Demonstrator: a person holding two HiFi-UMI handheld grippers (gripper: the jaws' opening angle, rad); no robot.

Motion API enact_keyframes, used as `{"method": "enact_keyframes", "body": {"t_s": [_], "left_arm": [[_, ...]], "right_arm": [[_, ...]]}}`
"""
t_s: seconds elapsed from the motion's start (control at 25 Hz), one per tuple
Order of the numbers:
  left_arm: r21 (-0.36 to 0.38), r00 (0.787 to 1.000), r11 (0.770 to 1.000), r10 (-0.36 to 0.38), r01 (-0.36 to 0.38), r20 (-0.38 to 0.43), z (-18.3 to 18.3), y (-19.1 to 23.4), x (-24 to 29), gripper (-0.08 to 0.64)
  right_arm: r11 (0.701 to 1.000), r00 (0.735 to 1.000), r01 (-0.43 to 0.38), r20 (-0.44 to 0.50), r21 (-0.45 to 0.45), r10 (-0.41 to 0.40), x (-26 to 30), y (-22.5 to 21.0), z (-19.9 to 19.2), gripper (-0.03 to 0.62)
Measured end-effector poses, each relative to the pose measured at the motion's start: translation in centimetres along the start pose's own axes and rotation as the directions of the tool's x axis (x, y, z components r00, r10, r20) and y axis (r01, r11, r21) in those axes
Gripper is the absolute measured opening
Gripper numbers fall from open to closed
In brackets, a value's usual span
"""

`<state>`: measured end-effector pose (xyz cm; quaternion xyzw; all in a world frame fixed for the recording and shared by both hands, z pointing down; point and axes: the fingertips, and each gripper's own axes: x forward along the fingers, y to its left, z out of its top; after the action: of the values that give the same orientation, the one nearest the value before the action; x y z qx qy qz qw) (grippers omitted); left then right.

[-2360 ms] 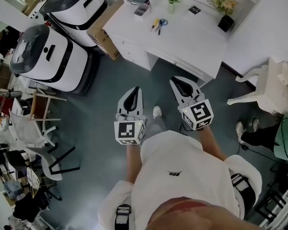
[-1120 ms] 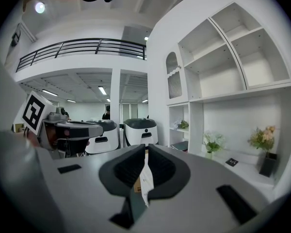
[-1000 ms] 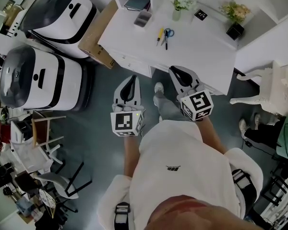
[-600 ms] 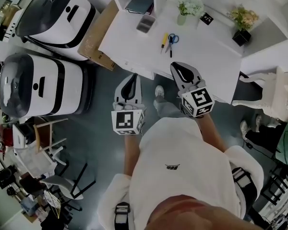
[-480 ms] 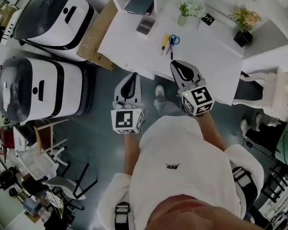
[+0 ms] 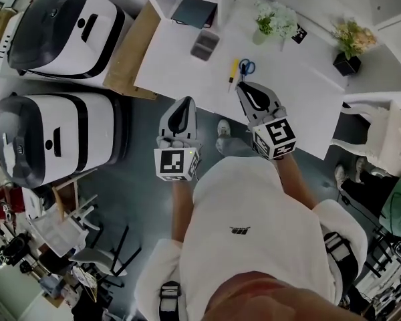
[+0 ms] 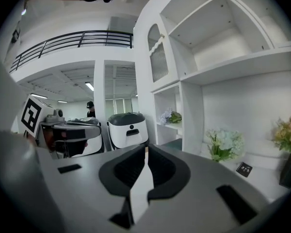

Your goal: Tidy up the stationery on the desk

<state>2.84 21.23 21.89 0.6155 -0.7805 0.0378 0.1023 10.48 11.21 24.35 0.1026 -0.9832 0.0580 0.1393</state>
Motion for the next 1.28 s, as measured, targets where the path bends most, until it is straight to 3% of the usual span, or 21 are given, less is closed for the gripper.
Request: {"method": "enact_keyframes", "body": {"t_s": [0.44,0.8,1.04,1.28], "left_arm": [[0.008,0.996,0.999,-0.032,0.033,-0.082,-2.2,2.7,7.8,0.0],[0.02,0.983,0.994,-0.101,0.105,-0.152,-5.1,3.0,13.0,0.0],[0.018,0.963,0.981,-0.185,0.192,-0.194,-7.5,2.3,16.4,0.0],[-0.005,0.926,0.951,-0.302,0.309,-0.225,-9.8,1.1,19.0,0.0]], "right_arm": [[0.997,0.998,0.028,-0.062,0.065,-0.024,5.3,-5.4,-2.3,0.011],[0.982,0.979,0.144,-0.161,0.125,-0.124,6.9,-10.4,-7.4,0.012],[0.963,0.954,0.232,-0.226,0.14,-0.198,7.3,-12.8,-10.9,0.012],[0.933,0.922,0.332,-0.257,0.14,-0.289,7.7,-14.7,-13.0,0.012]]}}
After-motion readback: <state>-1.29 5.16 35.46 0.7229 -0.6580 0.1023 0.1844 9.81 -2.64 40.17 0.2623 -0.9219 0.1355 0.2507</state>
